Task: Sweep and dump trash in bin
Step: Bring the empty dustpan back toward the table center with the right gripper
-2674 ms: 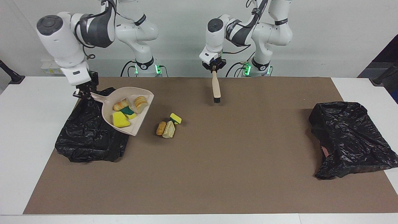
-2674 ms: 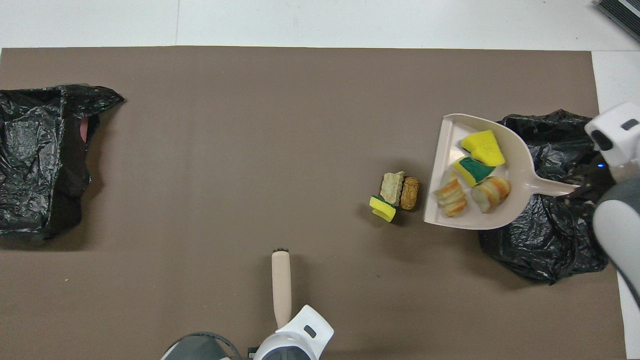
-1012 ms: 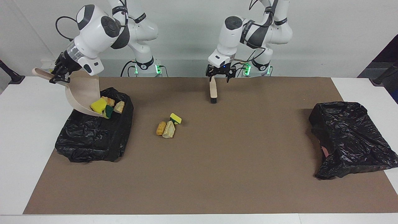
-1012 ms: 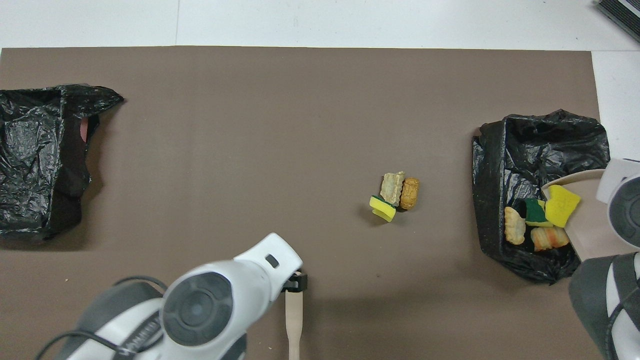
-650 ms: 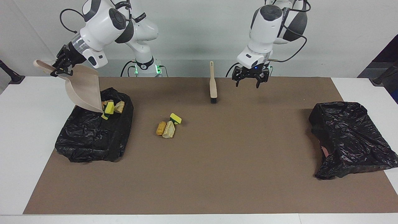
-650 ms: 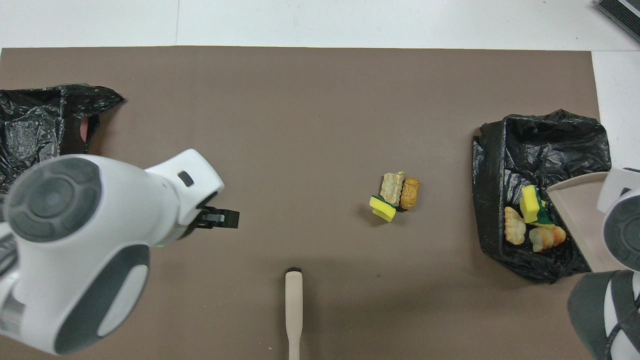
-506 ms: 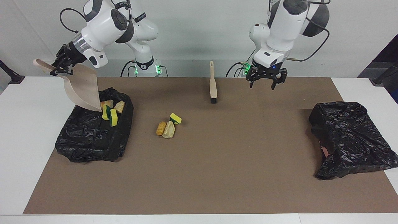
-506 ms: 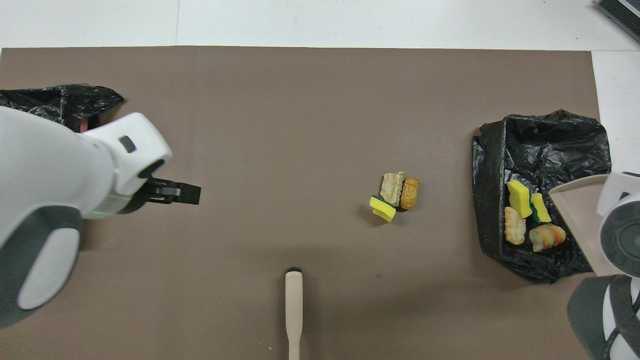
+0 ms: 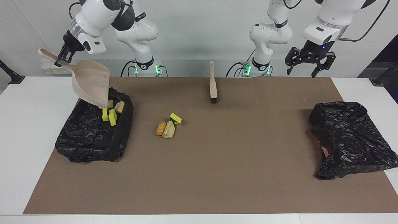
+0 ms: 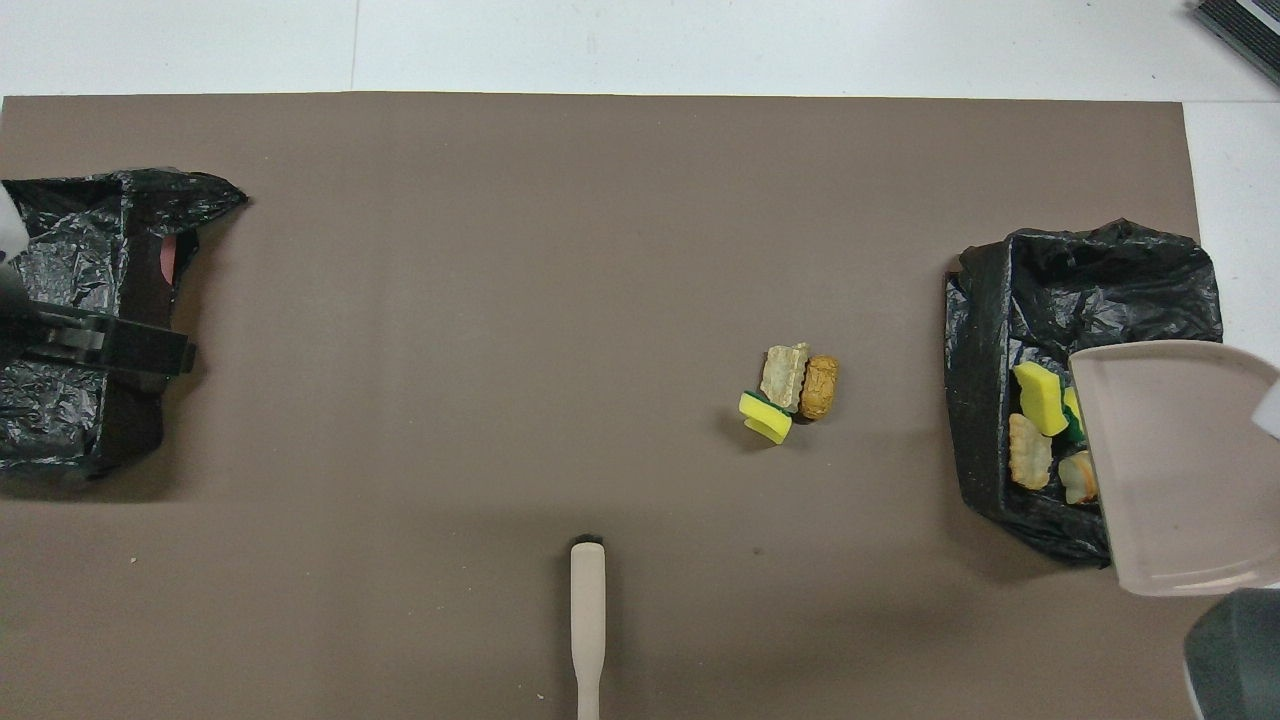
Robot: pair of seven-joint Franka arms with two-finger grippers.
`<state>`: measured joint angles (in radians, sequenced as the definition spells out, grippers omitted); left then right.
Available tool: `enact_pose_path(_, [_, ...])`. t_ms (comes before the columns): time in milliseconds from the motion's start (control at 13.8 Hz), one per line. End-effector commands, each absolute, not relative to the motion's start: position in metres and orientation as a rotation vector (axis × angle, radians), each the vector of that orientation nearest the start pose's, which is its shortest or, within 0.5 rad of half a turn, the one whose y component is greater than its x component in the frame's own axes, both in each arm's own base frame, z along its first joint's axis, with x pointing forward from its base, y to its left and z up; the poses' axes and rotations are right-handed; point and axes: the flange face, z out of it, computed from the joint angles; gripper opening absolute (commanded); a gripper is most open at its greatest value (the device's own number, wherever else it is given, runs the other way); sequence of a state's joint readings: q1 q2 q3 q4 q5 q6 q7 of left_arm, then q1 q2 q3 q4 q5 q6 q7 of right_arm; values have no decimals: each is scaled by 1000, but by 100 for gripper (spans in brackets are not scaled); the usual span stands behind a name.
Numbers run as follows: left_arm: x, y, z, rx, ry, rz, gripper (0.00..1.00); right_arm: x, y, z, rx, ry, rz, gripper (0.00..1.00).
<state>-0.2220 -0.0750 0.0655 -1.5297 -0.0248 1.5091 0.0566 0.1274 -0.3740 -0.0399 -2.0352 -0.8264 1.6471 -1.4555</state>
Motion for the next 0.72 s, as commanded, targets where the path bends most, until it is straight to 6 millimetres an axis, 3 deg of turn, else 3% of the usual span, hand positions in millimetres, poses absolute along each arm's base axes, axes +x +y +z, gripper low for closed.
enact_pose_path(0, [523,-67,695,-3136,323,-50,100,441,1,637,1969,1627,-495,0])
enact_pose_path(217, [532,-62,701,-3133,312,-7,100,436,46,622,2339,1427,-304,0])
enact_pose_path(361, [531,-60,701,-3143,306,5,100,438,97,603,2596,1158,-216,0])
enact_pose_path(650, [520,-64,712,-3143,326,-19,100,479,198,566,2891,658,-161,0])
